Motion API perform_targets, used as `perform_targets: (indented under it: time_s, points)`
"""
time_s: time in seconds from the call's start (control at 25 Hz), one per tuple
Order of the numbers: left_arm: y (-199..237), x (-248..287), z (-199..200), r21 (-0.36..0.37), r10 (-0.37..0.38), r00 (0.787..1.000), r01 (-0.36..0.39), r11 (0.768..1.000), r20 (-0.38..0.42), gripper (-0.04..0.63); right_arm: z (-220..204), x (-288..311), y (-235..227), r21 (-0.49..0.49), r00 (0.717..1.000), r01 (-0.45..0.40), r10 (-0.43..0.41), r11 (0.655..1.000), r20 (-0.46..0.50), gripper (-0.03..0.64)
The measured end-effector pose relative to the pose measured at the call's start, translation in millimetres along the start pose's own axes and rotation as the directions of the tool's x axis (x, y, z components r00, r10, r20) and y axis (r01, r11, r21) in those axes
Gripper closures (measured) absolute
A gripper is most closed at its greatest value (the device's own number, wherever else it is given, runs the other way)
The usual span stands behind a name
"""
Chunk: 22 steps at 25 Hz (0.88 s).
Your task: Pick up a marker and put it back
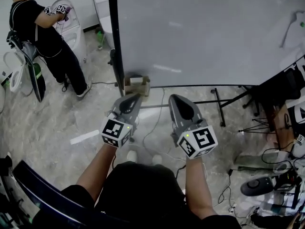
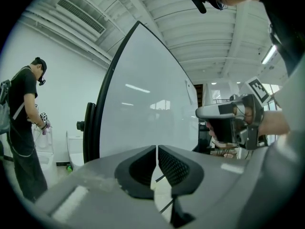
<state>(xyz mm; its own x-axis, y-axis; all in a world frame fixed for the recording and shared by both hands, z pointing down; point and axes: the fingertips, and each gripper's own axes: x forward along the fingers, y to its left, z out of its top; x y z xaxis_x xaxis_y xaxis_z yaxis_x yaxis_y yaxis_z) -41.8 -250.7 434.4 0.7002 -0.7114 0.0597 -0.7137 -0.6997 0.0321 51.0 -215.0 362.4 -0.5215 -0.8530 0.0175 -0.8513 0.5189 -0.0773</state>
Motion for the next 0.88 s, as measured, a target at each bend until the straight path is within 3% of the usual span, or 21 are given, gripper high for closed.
perform_targets:
  time_s: [0.52,0.88]
  points:
    - [6,43,-28,-0.009,0.131,0.988,-0.132,0.991,-0.078,0.514,3,-15,-18,-0.007,0.995,-0.094,0.094,0.996,-0.015,0.607]
    - [16,70,-56,0.006,0.21,0.963,-0.212,0.977,-0.172,0.466,0,-12,-36,-0.016,0.992,-0.12,0.12,0.993,-0.033,0.608]
